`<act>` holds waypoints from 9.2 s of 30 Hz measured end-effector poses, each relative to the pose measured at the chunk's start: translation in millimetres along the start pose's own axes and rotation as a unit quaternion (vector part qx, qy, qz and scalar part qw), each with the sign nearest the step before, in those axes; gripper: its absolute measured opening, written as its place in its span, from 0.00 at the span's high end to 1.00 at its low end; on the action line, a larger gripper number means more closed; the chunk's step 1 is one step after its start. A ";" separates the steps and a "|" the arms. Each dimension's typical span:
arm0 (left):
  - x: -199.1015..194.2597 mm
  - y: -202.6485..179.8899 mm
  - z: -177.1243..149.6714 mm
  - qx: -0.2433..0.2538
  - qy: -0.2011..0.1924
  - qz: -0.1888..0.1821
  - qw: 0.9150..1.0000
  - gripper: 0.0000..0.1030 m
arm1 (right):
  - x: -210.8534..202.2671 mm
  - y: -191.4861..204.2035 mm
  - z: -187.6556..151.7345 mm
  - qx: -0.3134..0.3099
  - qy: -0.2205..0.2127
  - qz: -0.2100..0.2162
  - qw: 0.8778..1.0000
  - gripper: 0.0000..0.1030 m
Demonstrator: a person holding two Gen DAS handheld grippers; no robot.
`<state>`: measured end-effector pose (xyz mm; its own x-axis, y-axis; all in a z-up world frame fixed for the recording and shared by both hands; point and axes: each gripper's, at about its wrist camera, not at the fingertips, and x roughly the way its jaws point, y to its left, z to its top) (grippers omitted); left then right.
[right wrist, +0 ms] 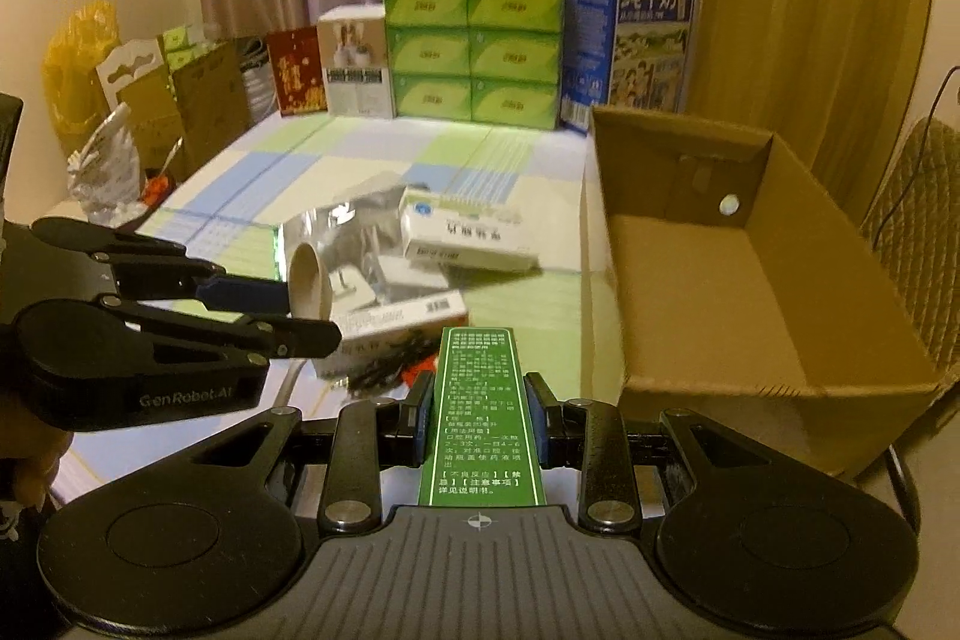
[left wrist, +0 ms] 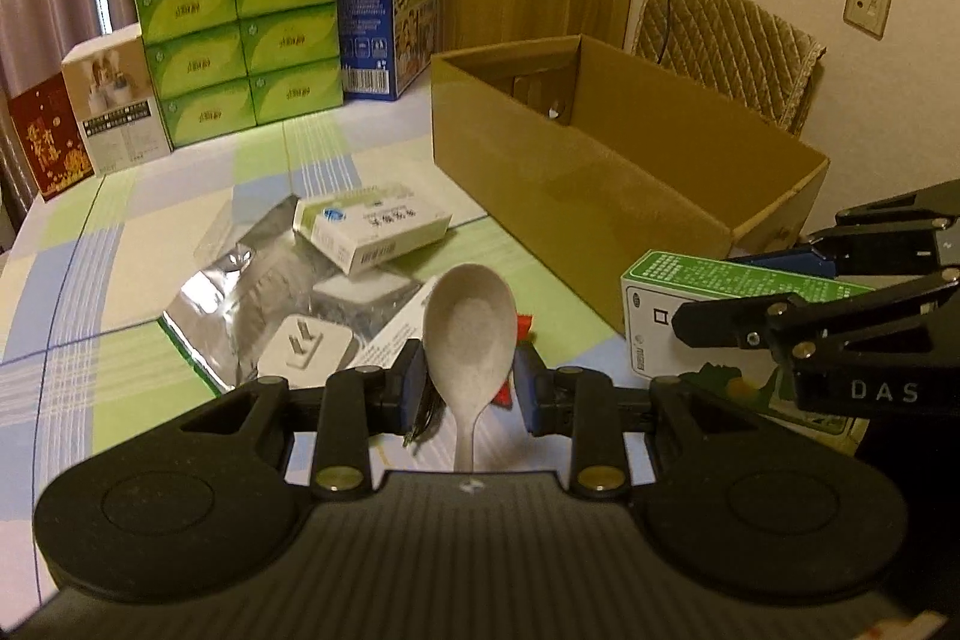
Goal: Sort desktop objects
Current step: 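Carry the spoon and green box into the cardboard box and release both, then move both tools back over the remaining items on the table, then grasp the red candy packet with the right tool while the left tool grasps the white medicine box, then lift the candy packet and white box and carry them over the cardboard box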
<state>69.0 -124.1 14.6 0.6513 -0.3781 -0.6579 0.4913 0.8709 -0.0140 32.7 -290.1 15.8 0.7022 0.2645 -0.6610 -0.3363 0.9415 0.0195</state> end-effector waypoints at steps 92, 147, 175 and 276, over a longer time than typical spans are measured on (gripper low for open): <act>-77.7 53.4 8.4 -0.093 -0.025 0.070 0.993 0.02 | -51.5 -5.3 14.1 0.037 -0.080 0.022 0.996 0.02; 101.6 78.1 -24.8 0.157 0.074 -0.075 0.982 0.59 | 189.9 30.1 -2.7 -0.236 0.143 0.021 0.961 0.31; 26.4 48.8 -66.8 -0.036 0.126 -0.021 0.991 0.79 | 94.3 27.8 -59.2 0.003 0.154 0.053 0.987 0.43; -6.2 -76.5 71.9 -0.052 0.025 -0.071 0.996 0.79 | -58.7 -117.8 -6.1 0.096 -0.066 -0.086 0.989 0.62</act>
<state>69.0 -210.9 73.9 0.5488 -0.4852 -0.6807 0.5124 0.8386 -0.1847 27.3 -417.8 47.8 0.8190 0.1107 -0.5630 -0.0882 0.9938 0.0670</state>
